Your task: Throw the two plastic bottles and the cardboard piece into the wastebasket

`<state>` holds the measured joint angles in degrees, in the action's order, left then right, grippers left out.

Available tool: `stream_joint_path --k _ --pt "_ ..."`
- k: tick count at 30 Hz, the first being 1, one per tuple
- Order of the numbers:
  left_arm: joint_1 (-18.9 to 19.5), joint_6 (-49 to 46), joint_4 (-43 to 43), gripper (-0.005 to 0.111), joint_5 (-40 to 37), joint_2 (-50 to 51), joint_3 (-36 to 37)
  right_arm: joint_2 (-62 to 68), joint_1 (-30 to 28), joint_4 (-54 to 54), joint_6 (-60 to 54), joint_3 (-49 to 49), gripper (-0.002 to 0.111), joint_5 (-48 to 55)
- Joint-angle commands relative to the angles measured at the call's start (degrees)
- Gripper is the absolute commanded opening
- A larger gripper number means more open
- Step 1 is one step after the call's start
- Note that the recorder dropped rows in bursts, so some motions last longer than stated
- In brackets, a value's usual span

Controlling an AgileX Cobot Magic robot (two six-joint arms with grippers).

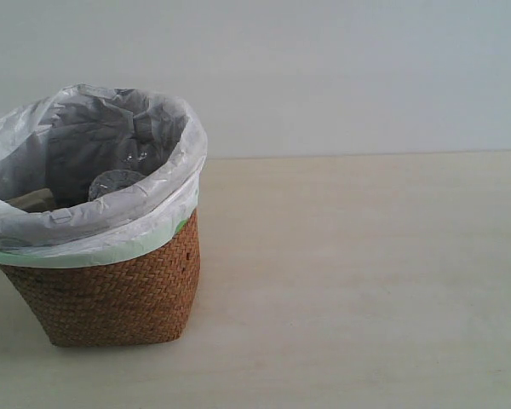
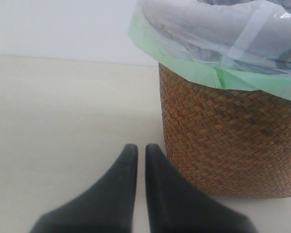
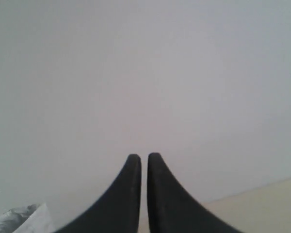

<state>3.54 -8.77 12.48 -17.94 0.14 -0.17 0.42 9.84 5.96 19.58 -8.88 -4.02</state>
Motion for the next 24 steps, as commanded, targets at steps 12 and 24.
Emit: stream_joint_path --k 12,24 --pt "0.2 0.5 -0.1 0.006 0.2 -0.1 0.2 -0.4 0.0 0.8 -0.3 8.9 0.001 2.9" --pt "0.2 0.5 -0.1 0.006 0.2 -0.1 0.2 -0.4 0.0 -8.3 -0.3 8.9 0.001 13.2"
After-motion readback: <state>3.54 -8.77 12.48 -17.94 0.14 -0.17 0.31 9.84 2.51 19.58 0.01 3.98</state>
